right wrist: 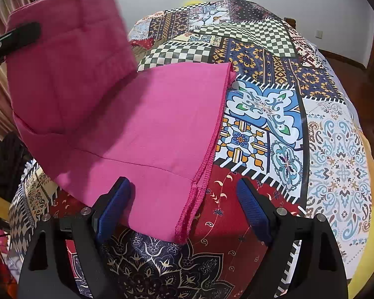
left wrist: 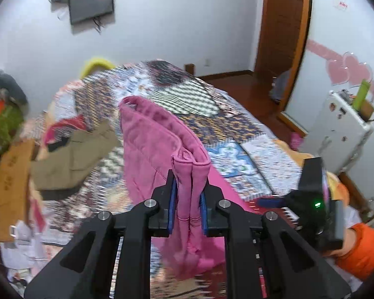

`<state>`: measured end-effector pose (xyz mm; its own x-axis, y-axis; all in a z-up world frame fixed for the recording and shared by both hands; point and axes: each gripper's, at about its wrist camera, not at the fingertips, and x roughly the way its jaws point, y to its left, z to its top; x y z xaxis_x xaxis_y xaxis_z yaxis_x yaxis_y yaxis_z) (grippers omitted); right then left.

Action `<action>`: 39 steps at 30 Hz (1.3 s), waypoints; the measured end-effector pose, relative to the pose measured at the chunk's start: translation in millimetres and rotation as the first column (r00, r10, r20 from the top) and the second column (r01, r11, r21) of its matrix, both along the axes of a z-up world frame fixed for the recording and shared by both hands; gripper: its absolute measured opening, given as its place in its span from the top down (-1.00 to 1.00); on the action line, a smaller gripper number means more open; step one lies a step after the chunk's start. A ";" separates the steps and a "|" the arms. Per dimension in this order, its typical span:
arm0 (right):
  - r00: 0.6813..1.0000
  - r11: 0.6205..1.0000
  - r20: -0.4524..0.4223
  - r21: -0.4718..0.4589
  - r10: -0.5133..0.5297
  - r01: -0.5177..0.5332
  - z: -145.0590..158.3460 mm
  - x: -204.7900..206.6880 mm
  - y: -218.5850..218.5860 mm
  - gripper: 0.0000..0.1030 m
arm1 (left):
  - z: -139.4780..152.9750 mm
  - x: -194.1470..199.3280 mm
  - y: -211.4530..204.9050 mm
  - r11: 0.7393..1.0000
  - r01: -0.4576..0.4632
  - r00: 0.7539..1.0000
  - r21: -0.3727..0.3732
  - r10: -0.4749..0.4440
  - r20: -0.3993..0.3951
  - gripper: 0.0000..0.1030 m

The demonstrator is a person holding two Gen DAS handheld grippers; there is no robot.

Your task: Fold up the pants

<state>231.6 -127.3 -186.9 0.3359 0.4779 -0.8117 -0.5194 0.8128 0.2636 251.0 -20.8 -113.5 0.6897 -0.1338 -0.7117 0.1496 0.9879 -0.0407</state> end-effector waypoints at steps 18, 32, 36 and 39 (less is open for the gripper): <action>1.000 1.000 0.001 0.008 -0.003 0.003 -0.6 0.1 -0.2 -0.66 | -39.9 14.9 -23.5 0.981 0.095 0.972 -0.170 -0.128 -0.196 0.00; 0.999 0.999 0.030 0.009 -0.042 0.042 8.6 -5.7 -11.7 -0.65 | -44.5 84.2 66.0 0.991 -0.117 0.981 0.063 0.125 -0.148 -0.52; 0.995 0.996 0.035 0.007 -0.092 0.092 9.7 -5.7 -26.9 -0.65 | -69.4 121.9 88.2 0.987 -0.146 0.962 0.059 0.156 -0.226 -0.52; 0.989 0.990 0.034 0.006 -0.144 0.143 10.9 -6.2 -44.1 -0.65 | -91.5 143.2 92.1 0.986 -0.153 0.944 0.061 0.164 -0.285 -0.52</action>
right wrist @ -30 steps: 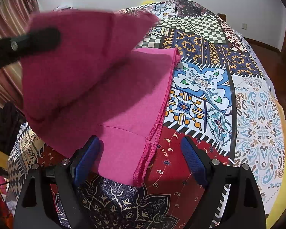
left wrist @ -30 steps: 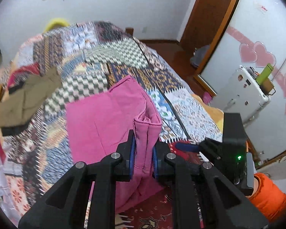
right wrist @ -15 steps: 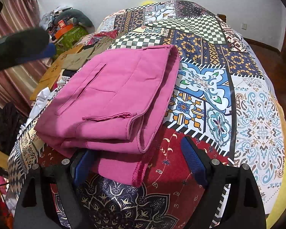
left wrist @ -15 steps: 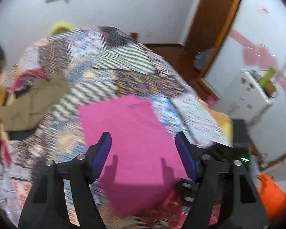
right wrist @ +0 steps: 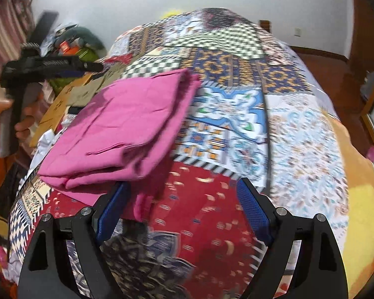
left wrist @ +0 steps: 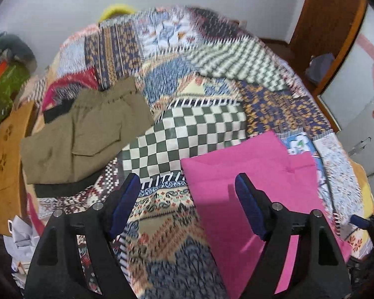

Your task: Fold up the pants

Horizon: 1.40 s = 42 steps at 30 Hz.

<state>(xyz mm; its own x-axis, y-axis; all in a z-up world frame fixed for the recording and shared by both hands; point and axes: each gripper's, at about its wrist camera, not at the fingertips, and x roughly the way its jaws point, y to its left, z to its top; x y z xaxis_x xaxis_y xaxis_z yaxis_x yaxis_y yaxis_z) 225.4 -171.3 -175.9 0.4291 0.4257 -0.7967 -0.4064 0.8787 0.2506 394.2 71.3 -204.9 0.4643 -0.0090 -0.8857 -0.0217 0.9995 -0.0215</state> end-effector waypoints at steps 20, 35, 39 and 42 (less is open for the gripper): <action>0.993 0.994 0.047 0.026 -0.108 0.107 19.0 -4.6 -31.3 -0.65 | -30.5 -79.3 28.9 0.988 -0.069 0.996 0.139 0.076 -0.046 -0.81; 0.995 0.999 0.097 0.041 0.023 -0.028 39.4 -32.8 20.2 -0.65 | 7.8 -181.2 15.9 0.998 -0.055 0.998 -0.009 0.055 0.013 -0.79; 0.993 0.996 0.100 0.061 0.056 -0.062 40.5 -38.2 32.4 -0.65 | 36.6 -185.5 5.2 0.998 -0.011 0.994 -0.059 0.017 0.110 -0.66; 0.991 0.991 0.103 0.091 0.087 -0.097 44.9 -39.5 43.1 -0.62 | 44.3 -180.4 -6.1 0.999 0.020 0.991 -0.042 -0.015 0.133 -0.31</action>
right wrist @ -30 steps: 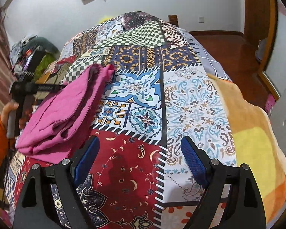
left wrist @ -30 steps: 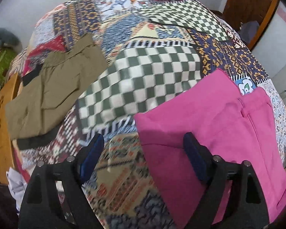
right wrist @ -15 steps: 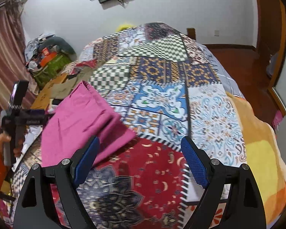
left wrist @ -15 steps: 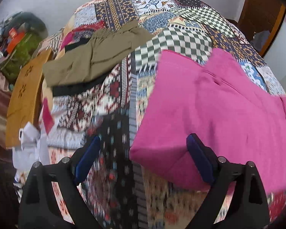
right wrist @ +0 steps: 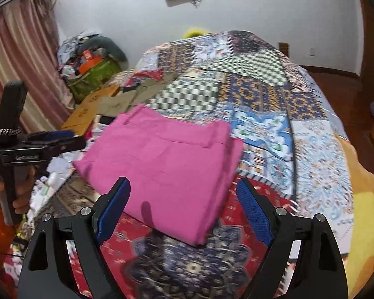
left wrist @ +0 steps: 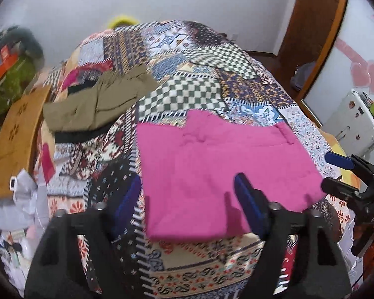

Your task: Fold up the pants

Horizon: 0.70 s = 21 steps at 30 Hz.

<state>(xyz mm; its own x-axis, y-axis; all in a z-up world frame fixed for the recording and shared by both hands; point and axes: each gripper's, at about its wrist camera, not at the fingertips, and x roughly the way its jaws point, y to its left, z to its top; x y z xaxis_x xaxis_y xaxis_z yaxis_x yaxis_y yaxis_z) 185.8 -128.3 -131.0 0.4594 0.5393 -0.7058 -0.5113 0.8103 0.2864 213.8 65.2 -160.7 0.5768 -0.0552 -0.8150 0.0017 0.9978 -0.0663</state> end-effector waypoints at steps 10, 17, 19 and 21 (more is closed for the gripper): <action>0.993 0.994 -0.059 -0.016 0.103 -0.104 -18.4 13.7 38.8 0.03 | -47.1 15.8 -11.9 0.997 0.069 0.993 -0.026 -0.071 -0.098 0.49; 0.994 0.993 -0.055 -0.062 0.092 -0.096 -32.8 7.8 31.6 0.21 | -53.3 -8.1 12.5 0.998 0.037 0.994 0.043 -0.032 -0.104 0.48; 0.995 0.993 -0.046 -0.082 0.083 -0.086 -31.7 5.3 27.5 0.21 | -57.2 -13.3 21.3 0.998 0.021 0.993 0.066 -0.013 -0.117 0.48; 0.996 0.993 -0.048 -0.080 0.077 -0.081 -31.8 3.0 19.7 0.21 | -58.7 -19.5 28.8 0.999 0.012 0.994 0.050 -0.006 -0.114 0.44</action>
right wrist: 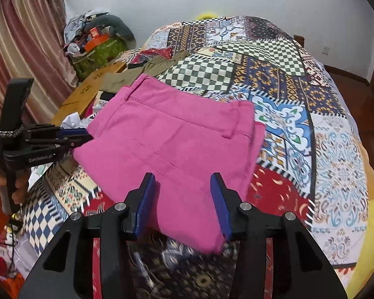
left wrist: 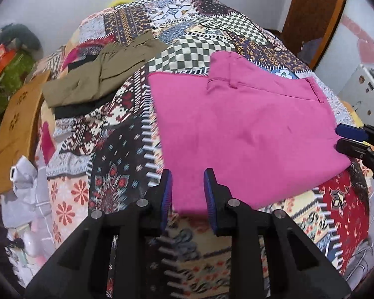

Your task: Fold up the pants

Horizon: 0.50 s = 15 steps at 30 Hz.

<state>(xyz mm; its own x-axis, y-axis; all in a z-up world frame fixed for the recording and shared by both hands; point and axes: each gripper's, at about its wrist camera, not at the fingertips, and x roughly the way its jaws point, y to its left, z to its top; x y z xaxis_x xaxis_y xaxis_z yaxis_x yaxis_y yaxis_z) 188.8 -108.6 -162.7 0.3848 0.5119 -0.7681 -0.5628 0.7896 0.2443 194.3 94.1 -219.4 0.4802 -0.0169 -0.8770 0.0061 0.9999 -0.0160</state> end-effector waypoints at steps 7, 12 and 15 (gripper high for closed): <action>0.999 0.999 -0.021 0.012 -0.049 0.050 3.1 -2.7 -24.3 0.18 | -3.8 -9.9 22.2 0.997 -0.064 0.998 0.033 0.064 -0.019 0.36; 0.996 0.996 -0.025 -0.034 -0.086 0.085 4.8 -2.2 -42.3 0.16 | 4.7 -9.1 31.3 0.991 -0.095 0.995 0.099 0.097 -0.017 0.25; 0.993 0.991 -0.018 -0.065 -0.116 0.115 6.4 0.2 -56.3 0.15 | 16.1 -4.6 36.8 0.990 -0.107 0.994 0.087 0.107 0.007 -0.06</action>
<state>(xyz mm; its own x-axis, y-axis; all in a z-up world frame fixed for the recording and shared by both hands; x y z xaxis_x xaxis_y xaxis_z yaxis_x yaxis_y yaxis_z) 189.0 -164.8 -156.4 0.4212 0.4149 -0.8065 -0.4620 0.8634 0.2028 189.7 130.9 -203.3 0.4767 0.1112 -0.8720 -0.1014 0.9923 0.0711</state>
